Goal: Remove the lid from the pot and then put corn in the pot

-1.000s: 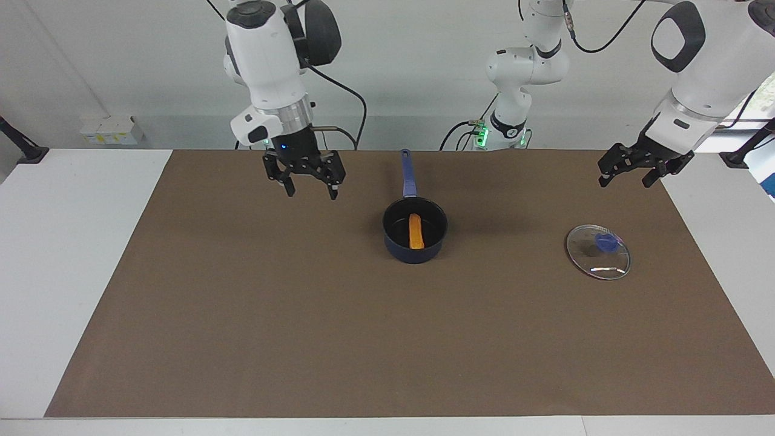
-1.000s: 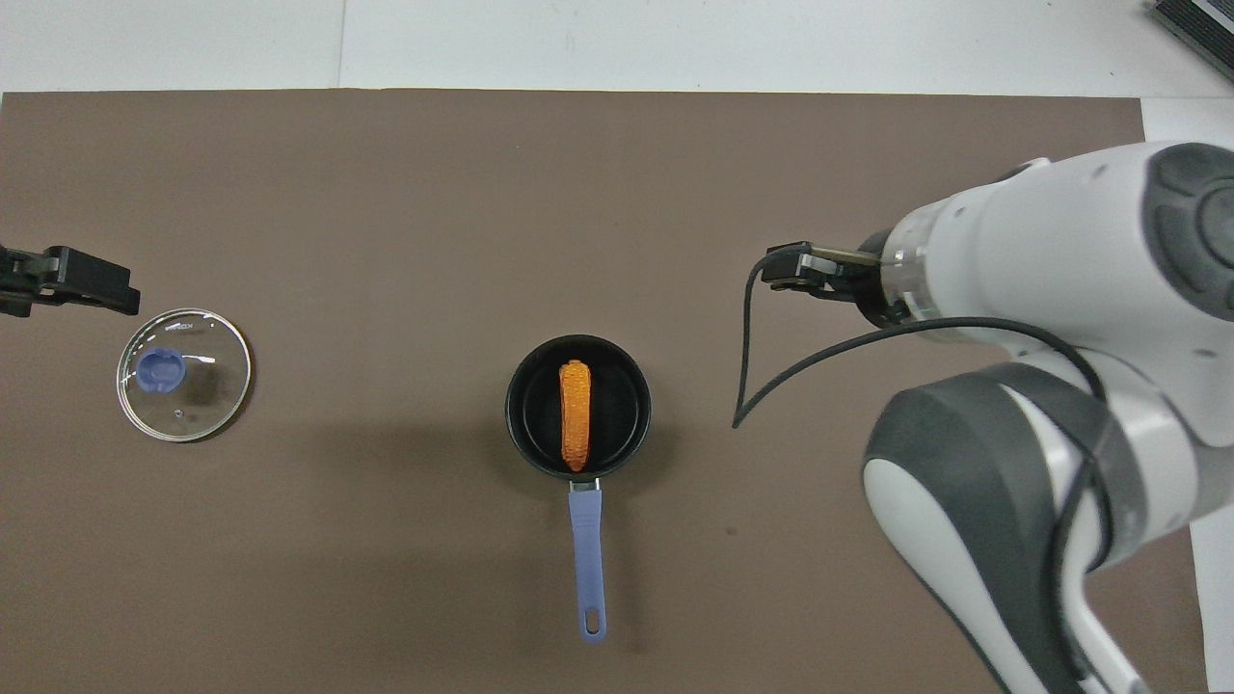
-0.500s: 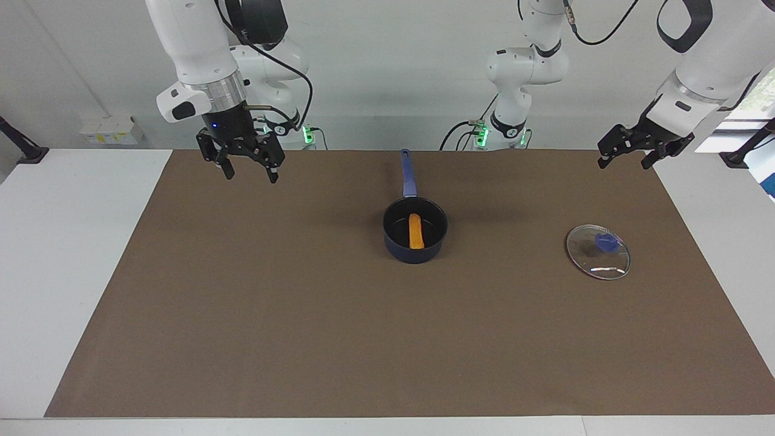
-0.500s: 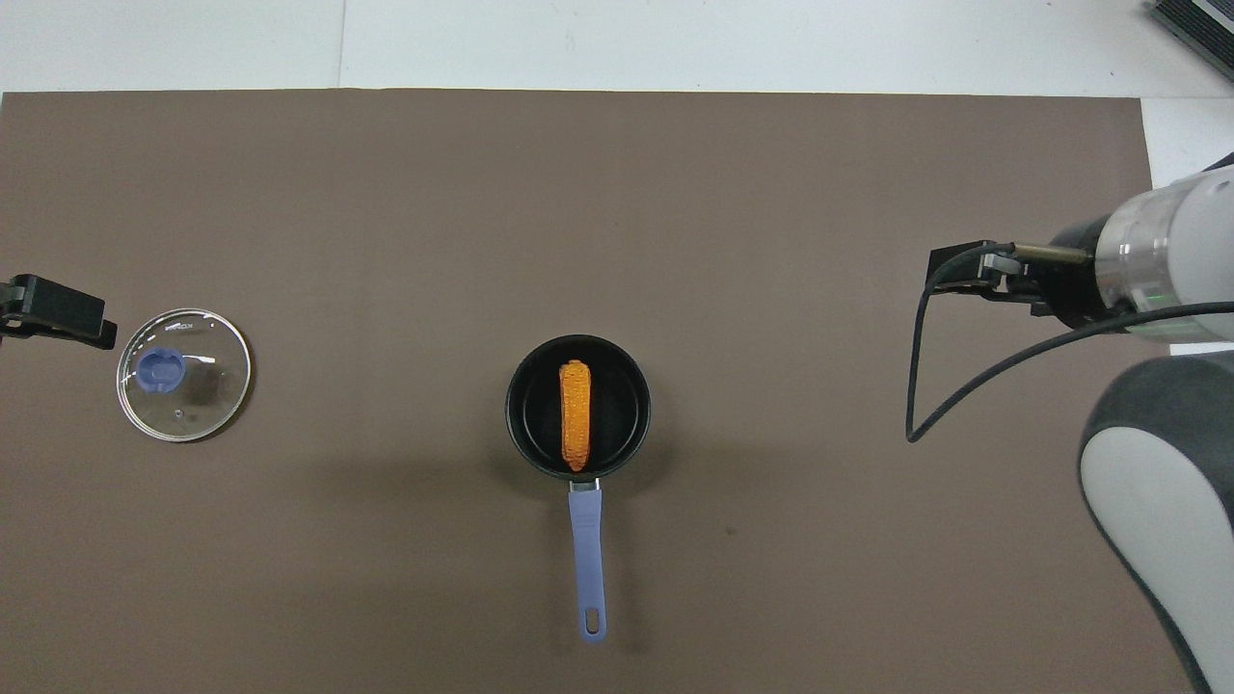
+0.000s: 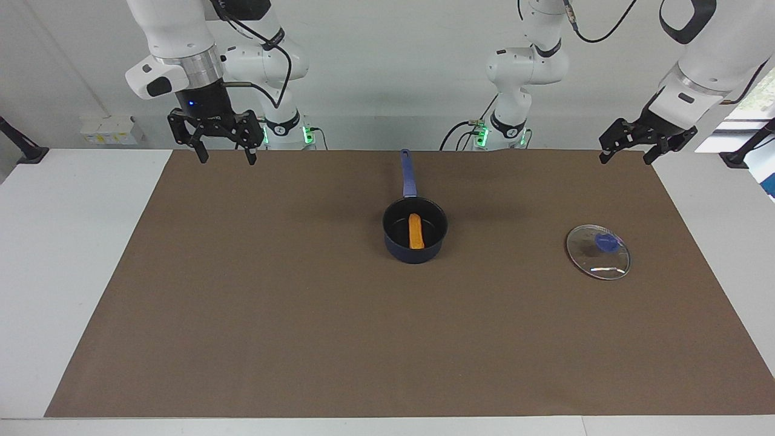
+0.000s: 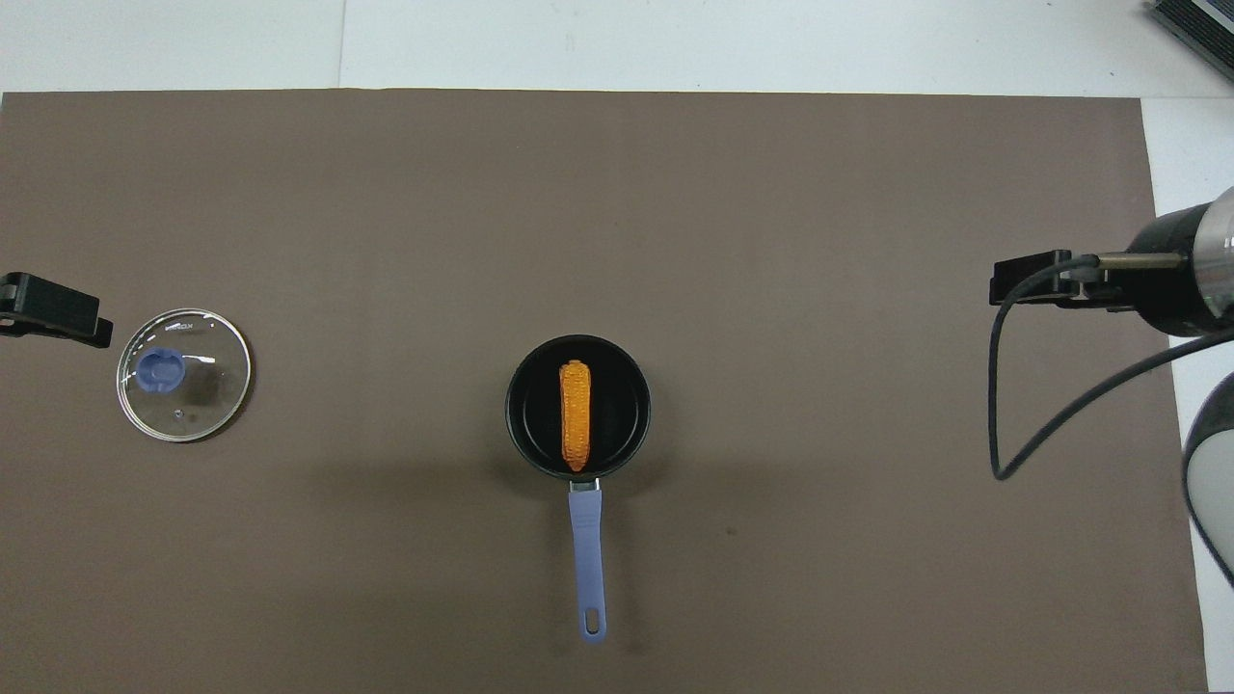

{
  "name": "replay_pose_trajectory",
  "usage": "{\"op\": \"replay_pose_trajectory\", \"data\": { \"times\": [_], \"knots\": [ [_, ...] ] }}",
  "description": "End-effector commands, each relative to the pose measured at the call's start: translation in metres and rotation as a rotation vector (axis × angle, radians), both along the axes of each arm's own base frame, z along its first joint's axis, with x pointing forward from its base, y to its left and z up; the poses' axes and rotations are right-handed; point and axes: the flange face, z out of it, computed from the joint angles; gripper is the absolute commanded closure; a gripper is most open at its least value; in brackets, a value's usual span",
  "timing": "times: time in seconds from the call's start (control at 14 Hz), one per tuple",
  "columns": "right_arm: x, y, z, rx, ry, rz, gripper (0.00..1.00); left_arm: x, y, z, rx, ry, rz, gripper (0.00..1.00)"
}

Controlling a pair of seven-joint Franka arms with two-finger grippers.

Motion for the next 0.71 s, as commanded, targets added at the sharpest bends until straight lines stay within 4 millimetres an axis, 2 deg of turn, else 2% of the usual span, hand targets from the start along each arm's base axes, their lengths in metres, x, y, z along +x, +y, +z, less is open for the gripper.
{"op": "replay_pose_trajectory", "data": {
  "times": [0.0, 0.21, 0.64],
  "knots": [
    [0.005, -0.01, 0.001, -0.002, 0.004, 0.062, 0.0, -0.003, -0.002, 0.003, -0.01, -0.009, 0.006, 0.0],
    [0.003, -0.022, 0.0, -0.004, 0.014, 0.094, 0.0, -0.004, -0.002, 0.003, -0.01, -0.004, 0.006, 0.0],
    [-0.008, -0.021, -0.004, 0.008, 0.085, 0.109, 0.0, -0.003, -0.001, 0.005, -0.012, -0.017, 0.006, 0.0]
  ]
}}
